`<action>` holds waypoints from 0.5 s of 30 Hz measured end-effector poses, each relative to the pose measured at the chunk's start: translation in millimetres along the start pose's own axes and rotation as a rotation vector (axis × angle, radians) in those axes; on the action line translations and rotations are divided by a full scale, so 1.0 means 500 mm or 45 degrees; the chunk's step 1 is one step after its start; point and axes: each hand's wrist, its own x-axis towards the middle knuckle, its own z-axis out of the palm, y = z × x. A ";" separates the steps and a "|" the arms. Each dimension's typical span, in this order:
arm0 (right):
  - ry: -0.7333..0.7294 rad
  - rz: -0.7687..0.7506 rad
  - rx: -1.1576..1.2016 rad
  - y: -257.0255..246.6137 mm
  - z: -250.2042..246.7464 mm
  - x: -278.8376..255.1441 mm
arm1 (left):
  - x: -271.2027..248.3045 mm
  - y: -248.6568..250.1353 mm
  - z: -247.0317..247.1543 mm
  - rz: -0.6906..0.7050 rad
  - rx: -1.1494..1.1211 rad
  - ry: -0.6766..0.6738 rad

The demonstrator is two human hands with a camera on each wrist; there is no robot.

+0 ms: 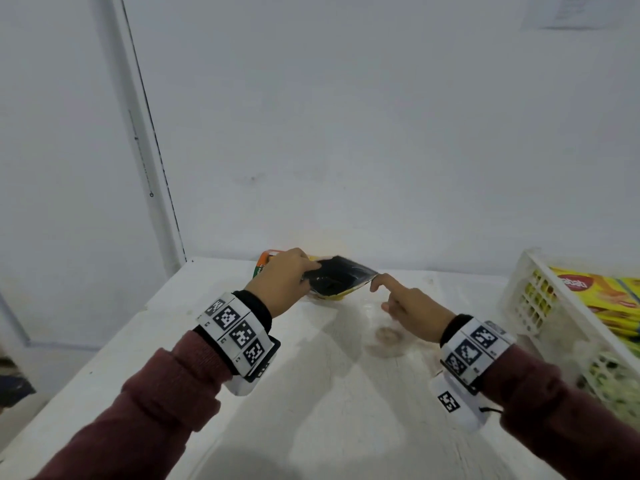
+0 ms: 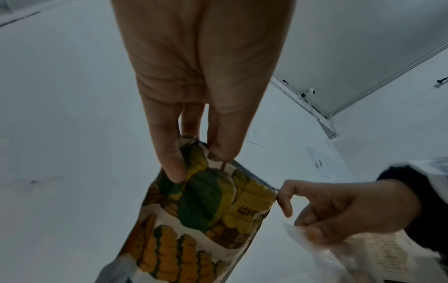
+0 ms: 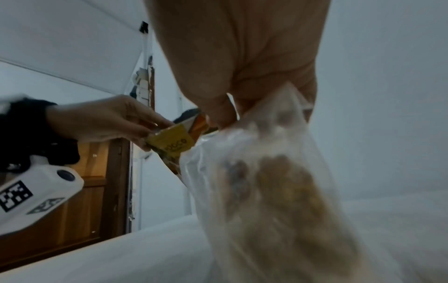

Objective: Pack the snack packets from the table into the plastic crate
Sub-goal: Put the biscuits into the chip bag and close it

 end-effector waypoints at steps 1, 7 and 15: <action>0.020 0.016 0.006 -0.001 0.008 -0.003 | -0.001 0.000 0.001 0.003 -0.001 -0.004; -0.092 0.172 -0.047 0.006 0.031 -0.020 | -0.006 -0.006 0.003 0.001 -0.021 -0.030; -0.196 0.296 -0.635 0.005 0.054 0.018 | -0.024 -0.008 -0.007 -0.009 -0.092 -0.014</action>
